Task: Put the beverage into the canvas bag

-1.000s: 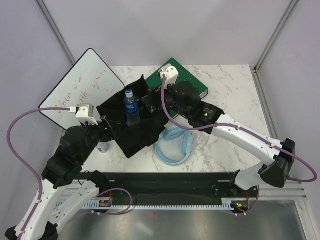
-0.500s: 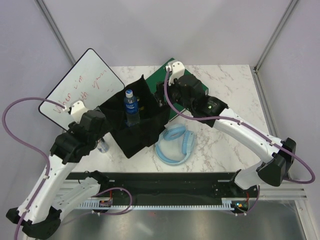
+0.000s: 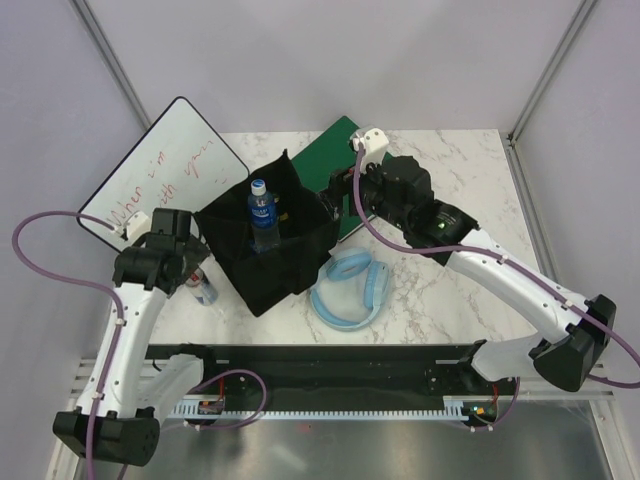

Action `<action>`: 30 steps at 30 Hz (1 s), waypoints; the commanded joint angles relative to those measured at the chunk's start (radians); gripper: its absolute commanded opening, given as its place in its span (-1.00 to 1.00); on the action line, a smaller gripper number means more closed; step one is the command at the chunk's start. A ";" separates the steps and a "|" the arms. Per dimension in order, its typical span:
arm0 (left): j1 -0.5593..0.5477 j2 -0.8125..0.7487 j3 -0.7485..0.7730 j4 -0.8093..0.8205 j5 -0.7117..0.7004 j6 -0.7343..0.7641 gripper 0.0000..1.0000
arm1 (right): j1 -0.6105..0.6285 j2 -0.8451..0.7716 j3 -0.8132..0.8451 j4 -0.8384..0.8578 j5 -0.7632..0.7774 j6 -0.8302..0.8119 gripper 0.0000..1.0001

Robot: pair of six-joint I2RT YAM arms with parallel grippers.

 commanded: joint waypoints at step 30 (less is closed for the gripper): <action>0.045 0.107 -0.197 0.098 -0.004 -0.157 0.42 | -0.004 -0.067 -0.055 0.101 -0.055 -0.005 0.52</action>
